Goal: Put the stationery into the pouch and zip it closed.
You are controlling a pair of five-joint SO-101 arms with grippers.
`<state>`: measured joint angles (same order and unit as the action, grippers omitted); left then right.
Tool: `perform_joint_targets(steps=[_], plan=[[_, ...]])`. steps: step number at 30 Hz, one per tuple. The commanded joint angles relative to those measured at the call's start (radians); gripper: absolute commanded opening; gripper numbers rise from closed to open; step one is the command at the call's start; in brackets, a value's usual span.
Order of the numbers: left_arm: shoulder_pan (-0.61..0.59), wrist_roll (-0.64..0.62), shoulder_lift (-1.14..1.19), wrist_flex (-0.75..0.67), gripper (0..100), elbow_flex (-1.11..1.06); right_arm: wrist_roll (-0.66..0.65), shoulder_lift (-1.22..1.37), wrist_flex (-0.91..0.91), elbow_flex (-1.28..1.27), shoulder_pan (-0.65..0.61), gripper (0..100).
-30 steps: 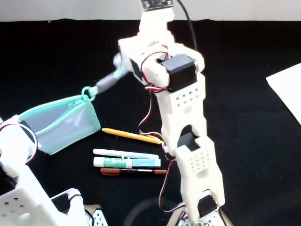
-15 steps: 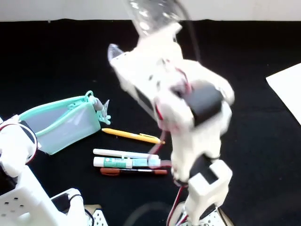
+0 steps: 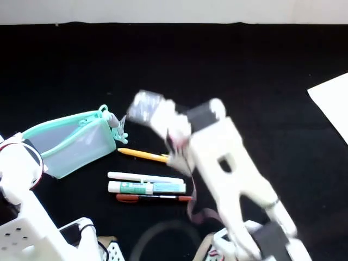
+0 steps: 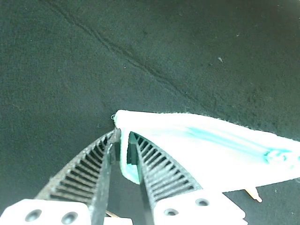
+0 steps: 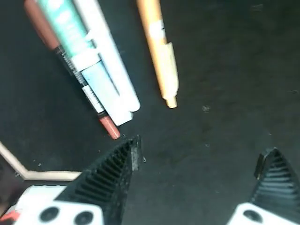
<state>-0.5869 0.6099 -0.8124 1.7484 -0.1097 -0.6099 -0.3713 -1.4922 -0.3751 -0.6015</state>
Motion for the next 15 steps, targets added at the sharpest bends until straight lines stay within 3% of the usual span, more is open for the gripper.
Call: perform_joint_targets(steps=[1,6,15], plan=[[-0.010,-0.003,0.012,-0.003,1,-0.013,-0.012,-0.294,0.291,-0.524,-0.108,37.2],[-0.007,-0.002,0.013,-0.003,1,-0.012,0.048,-0.410,0.582,-0.848,-0.185,37.2],[-0.007,-0.006,0.013,0.005,1,-0.012,-0.008,-0.437,0.792,-0.980,-0.268,37.2]])
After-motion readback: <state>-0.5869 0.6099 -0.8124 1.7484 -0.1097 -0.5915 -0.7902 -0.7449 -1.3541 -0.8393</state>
